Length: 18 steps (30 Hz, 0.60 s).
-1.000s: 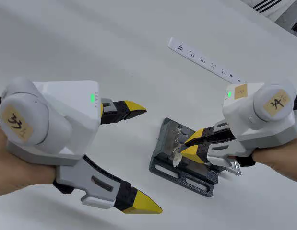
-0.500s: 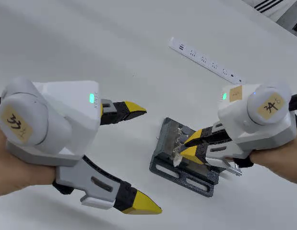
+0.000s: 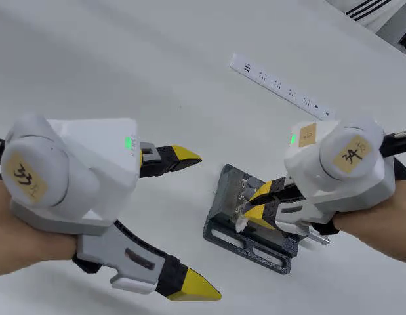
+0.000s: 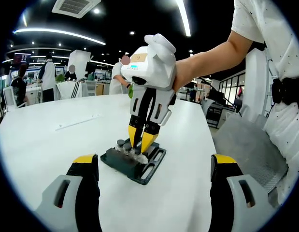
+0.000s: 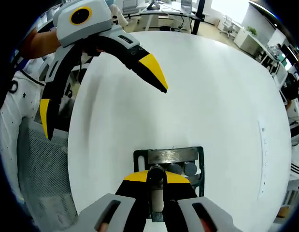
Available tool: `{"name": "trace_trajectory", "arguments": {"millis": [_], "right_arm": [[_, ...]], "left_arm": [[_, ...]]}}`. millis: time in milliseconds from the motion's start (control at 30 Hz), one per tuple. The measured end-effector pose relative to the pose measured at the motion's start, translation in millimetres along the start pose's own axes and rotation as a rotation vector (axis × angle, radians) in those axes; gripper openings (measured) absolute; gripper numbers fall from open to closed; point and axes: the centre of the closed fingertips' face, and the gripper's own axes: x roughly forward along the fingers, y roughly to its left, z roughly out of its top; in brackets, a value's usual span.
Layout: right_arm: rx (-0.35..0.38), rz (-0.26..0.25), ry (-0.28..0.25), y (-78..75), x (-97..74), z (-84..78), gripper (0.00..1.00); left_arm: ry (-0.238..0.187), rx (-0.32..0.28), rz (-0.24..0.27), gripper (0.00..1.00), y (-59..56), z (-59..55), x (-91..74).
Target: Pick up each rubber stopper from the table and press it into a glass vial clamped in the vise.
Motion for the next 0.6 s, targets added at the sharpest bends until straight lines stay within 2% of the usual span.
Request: {"name": "trace_trajectory", "arguments": {"millis": [600], "right_arm": [[0.001, -0.002, -0.029, -1.1, -0.8, -0.1, 0.07]], "left_arm": [[0.002, 0.000, -0.002, 0.95, -2.1, 0.4, -0.9]]}}
